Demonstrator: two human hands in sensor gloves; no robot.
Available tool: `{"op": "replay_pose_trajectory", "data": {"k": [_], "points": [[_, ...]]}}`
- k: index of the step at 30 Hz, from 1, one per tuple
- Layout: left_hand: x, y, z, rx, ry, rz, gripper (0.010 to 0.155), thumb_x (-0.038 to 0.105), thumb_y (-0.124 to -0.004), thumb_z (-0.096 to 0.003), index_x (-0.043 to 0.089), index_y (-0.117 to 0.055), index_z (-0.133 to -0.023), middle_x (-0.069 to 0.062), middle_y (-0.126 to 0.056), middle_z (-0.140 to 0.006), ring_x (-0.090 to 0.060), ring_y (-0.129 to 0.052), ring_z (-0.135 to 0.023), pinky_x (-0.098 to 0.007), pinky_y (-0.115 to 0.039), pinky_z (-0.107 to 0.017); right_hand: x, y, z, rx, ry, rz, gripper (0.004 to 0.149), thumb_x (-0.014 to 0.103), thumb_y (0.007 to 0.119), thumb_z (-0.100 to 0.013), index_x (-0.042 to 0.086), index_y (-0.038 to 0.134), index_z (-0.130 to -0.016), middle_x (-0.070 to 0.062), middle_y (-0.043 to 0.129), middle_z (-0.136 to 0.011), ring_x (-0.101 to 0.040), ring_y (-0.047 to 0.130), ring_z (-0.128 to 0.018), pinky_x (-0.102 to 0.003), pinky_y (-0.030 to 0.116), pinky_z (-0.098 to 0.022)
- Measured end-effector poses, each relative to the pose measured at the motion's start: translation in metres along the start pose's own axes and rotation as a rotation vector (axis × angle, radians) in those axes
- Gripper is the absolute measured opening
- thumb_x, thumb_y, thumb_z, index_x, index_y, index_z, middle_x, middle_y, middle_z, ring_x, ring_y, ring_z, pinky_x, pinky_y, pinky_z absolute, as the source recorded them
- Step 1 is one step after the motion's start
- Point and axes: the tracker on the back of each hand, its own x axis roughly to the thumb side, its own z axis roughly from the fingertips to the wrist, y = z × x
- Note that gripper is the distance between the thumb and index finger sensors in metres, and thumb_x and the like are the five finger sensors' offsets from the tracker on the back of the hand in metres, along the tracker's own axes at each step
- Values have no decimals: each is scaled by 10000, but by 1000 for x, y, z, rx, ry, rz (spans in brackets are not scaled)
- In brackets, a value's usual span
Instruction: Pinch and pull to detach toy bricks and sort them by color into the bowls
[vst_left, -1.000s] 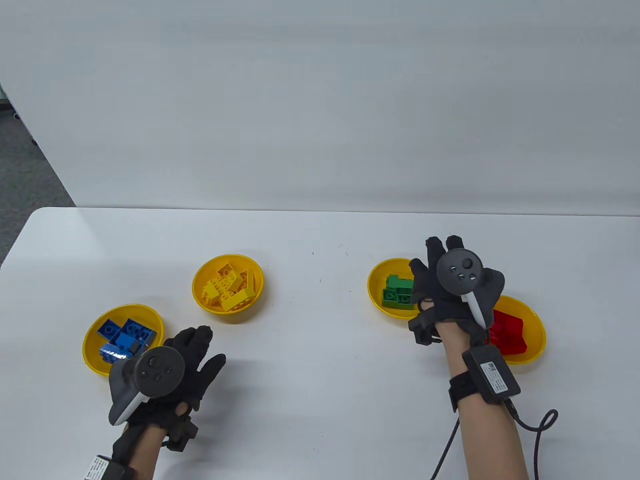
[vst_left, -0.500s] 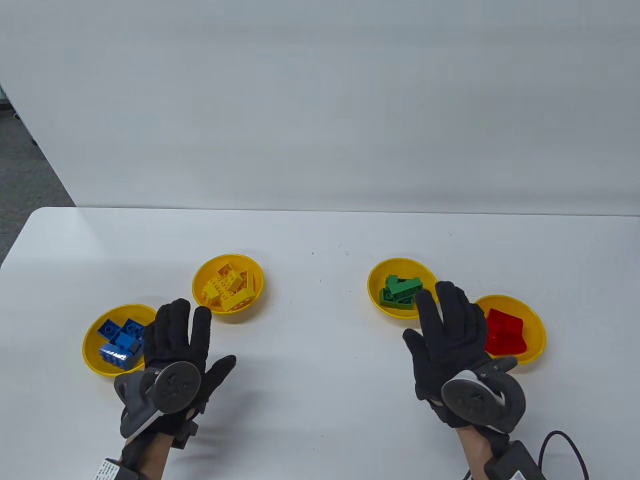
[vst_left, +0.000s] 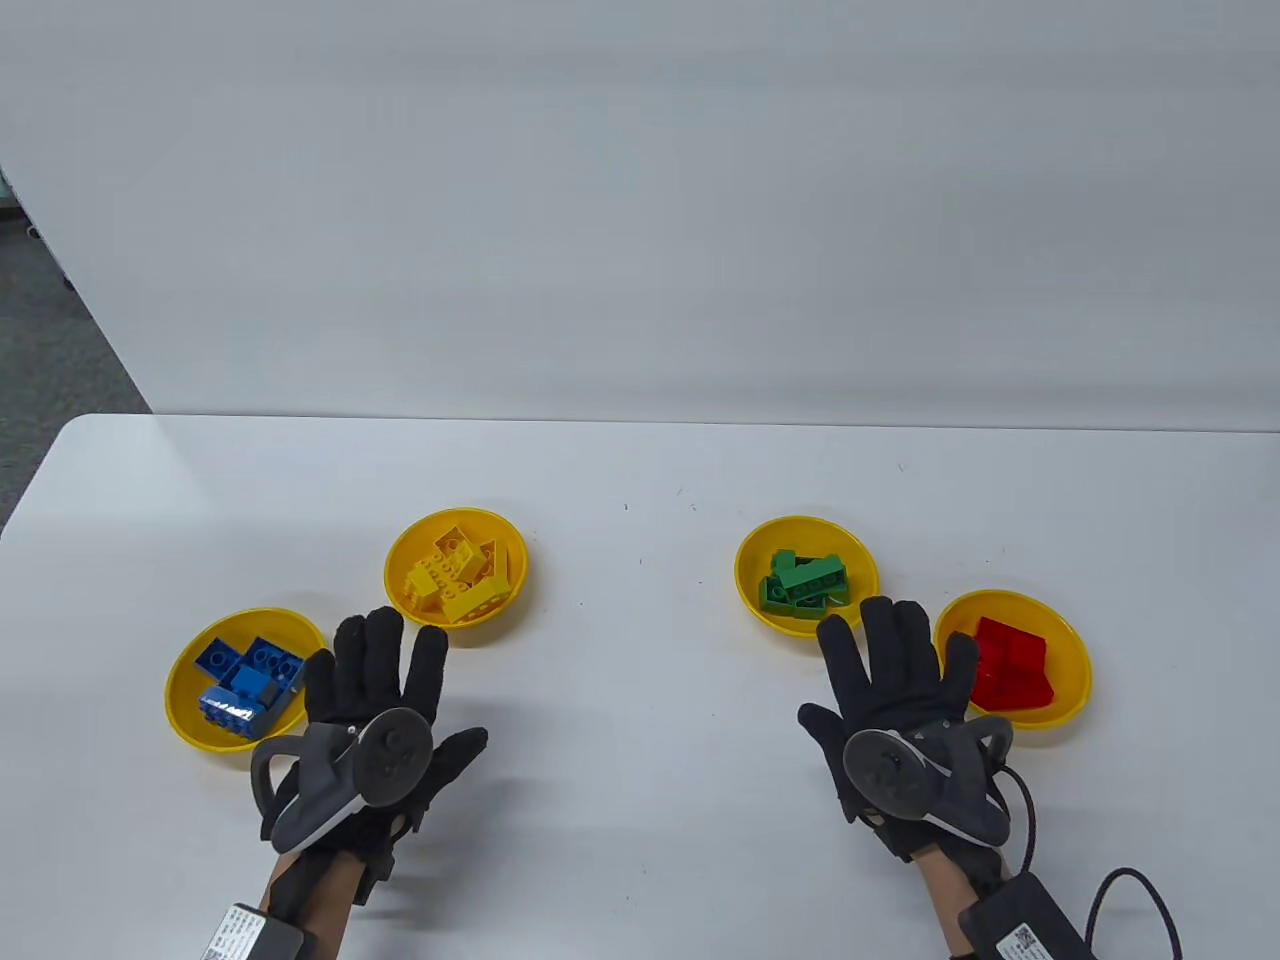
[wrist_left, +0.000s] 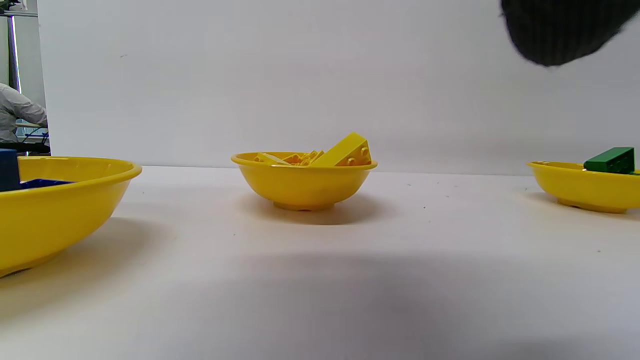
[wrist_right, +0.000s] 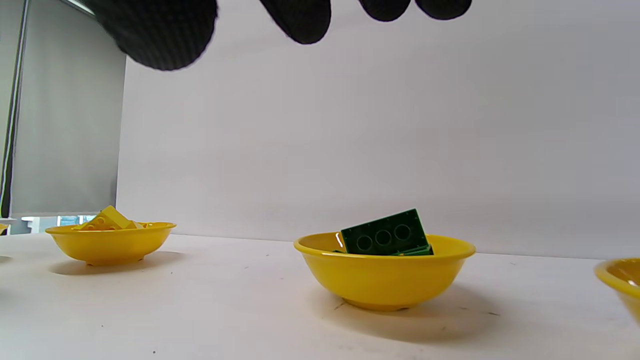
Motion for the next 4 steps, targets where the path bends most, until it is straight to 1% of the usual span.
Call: {"op": "replay_pose_trajectory", "data": {"k": [4], "points": [[0, -6, -2, -34, 9, -10, 954, 740, -714, -420, 363, -220, -1144, -135, -47, -1214, -479, -133, -1139, -726, -265, -759, -1, 0, -1, 2, 10, -5, 740, 476, 691, -438, 133, 521, -1071, -282, 354, -1119, -593, 410, -992, -871, 317, -555]]}}
